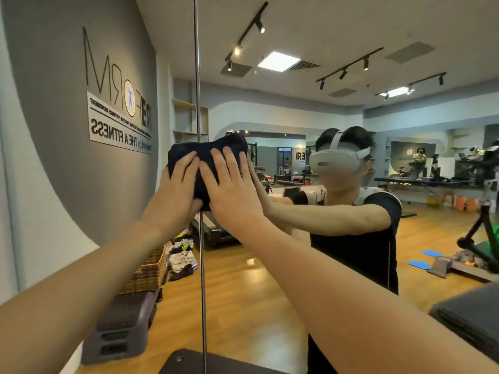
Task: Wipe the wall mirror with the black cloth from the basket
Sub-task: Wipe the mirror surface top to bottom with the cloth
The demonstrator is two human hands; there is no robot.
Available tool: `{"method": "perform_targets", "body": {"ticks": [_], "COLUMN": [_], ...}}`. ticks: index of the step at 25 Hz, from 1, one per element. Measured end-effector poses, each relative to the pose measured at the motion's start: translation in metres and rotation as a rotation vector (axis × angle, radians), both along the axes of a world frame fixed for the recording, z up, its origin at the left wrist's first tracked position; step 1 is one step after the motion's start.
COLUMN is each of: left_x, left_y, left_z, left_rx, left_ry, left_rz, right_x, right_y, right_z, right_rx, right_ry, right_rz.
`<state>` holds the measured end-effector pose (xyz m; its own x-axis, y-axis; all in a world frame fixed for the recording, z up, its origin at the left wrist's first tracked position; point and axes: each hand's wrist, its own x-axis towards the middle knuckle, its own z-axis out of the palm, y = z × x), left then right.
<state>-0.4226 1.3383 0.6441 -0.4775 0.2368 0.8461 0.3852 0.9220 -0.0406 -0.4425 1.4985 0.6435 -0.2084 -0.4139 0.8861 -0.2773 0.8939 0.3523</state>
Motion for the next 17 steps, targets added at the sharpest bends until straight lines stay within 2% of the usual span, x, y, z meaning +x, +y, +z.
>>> {"method": "perform_targets", "body": {"ticks": [5,9,13,17], "left_x": [0.004,0.017,0.025,0.036], "left_y": [0.0,0.025,0.094,0.186], "left_z": [-0.08,-0.125,-0.157,-0.173], "left_rx": [-0.007,-0.093,-0.179,-0.209], "left_ry": [-0.075,-0.112,-0.059,0.045], "left_rz": [-0.054,-0.091,-0.165,-0.246], "right_x": [0.005,0.018,0.04,0.073], "right_y": [0.009,0.046,0.123,0.217], "right_z": [-0.082,-0.129,-0.165,-0.173], "right_rx": [0.001,0.027,0.049,0.051], "right_ry": [0.031,0.021,0.035,0.065], "right_rz": [0.006,0.011,-0.025,-0.058]}}
